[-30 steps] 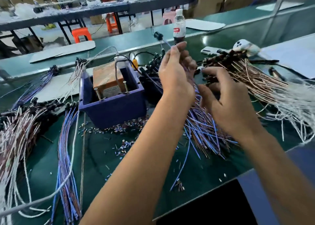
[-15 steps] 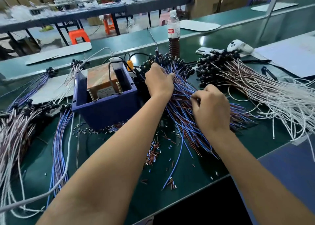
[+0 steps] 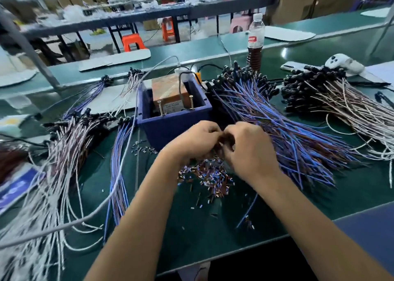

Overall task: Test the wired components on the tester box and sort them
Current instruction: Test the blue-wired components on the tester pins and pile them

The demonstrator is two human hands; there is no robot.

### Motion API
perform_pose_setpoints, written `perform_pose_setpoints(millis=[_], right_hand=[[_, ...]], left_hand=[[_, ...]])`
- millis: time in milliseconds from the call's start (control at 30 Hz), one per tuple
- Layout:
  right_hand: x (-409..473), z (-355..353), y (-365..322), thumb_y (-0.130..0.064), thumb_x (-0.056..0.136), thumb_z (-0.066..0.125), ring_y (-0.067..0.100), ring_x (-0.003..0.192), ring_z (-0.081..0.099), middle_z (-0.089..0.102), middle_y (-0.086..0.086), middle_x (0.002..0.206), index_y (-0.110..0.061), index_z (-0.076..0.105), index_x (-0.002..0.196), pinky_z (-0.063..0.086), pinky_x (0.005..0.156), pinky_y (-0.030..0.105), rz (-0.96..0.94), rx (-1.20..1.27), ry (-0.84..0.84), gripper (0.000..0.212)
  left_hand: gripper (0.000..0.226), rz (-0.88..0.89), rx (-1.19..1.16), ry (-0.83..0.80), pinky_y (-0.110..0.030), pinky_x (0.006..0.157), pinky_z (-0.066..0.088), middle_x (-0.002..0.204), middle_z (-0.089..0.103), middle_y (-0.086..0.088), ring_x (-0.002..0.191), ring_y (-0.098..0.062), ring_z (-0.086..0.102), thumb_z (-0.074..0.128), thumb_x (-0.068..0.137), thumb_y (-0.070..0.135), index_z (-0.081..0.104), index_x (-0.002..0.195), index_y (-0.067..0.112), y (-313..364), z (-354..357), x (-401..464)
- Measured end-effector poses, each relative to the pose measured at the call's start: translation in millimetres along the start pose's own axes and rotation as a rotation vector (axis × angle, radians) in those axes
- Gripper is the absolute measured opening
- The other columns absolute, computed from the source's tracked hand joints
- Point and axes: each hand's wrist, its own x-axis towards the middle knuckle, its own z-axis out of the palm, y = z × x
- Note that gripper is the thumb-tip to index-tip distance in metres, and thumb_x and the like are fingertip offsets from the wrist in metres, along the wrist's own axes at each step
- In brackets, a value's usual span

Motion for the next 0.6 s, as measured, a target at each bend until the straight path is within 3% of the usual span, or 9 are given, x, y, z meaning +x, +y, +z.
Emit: perform_pose_setpoints(millis=[100, 200, 333, 400, 467, 600], right_hand=[[-4.5, 22.2, -45.0, -0.015, 0.082, 0.067, 0.033, 0.082, 0.065, 0.072, 0.007, 0.084, -0.016, 0.075, 0.086, 0.051, 0.069, 0.042, -0.093, 0.200, -0.175, 0.009], [-4.7, 50.4, -94.5, -0.012, 0.082, 0.066, 0.034, 0.077, 0.066, 0.072, 0.007, 0.078, -0.016, 0.075, 0.084, 0.051, 0.065, 0.039, -0.160, 0.365, -0.326, 0.010], [7.2, 91.4, -156.6, -0.024, 0.092, 0.065, 0.040, 0.088, 0.069, 0.074, 0.015, 0.091, -0.013, 0.076, 0.097, 0.058, 0.075, 0.042, -0.119, 0.414, -0.428, 0.016], [13.9, 110.5, -178.8, -0.030, 0.097, 0.063, 0.041, 0.093, 0.068, 0.072, 0.018, 0.097, -0.011, 0.073, 0.098, 0.057, 0.076, 0.040, -0.054, 0.380, -0.431, 0.021], [17.3, 126.1, -191.5, -0.033, 0.098, 0.064, 0.042, 0.099, 0.067, 0.071, 0.018, 0.104, -0.010, 0.068, 0.103, 0.050, 0.074, 0.038, -0.006, 0.330, -0.456, 0.024], [19.1, 140.7, -198.0, -0.032, 0.102, 0.063, 0.040, 0.104, 0.067, 0.069, 0.018, 0.110, -0.005, 0.061, 0.116, 0.048, 0.073, 0.038, 0.012, 0.219, -0.441, 0.031]], left_hand=[[0.020, -0.127, 0.130, -0.088, -0.017, 0.037, 0.028, 0.062, 0.068, -0.008, 0.036, -0.013, 0.042, 0.046, 0.095, 0.005, 0.064, 0.089, 0.006, -32.4, -52.8, -43.1], [0.021, -0.270, 0.213, -0.094, -0.015, 0.036, 0.027, 0.065, 0.071, -0.006, 0.036, -0.012, 0.043, 0.046, 0.093, 0.000, 0.067, 0.092, 0.002, -61.0, -100.5, -80.7], [0.020, -0.387, 0.356, 0.192, -0.019, 0.042, 0.038, 0.068, 0.073, -0.004, 0.049, -0.017, 0.058, 0.050, 0.089, 0.002, 0.070, 0.091, 0.003, -88.1, -139.4, -100.4], [0.018, -0.419, 0.454, 0.395, -0.028, 0.059, 0.052, 0.086, 0.076, -0.011, 0.076, -0.027, 0.070, 0.054, 0.087, 0.007, 0.072, 0.089, 0.010, -99.0, -149.4, -101.3], [0.020, -0.420, 0.526, 0.551, -0.032, 0.076, 0.054, 0.095, 0.074, -0.012, 0.091, -0.031, 0.068, 0.056, 0.085, 0.010, 0.074, 0.091, 0.017, -107.7, -154.2, -97.5], [0.019, -0.333, 0.575, 0.684, -0.035, 0.084, 0.055, 0.098, 0.074, -0.010, 0.098, -0.031, 0.067, 0.061, 0.084, 0.013, 0.074, 0.097, 0.017, -118.9, -157.0, -72.8]])
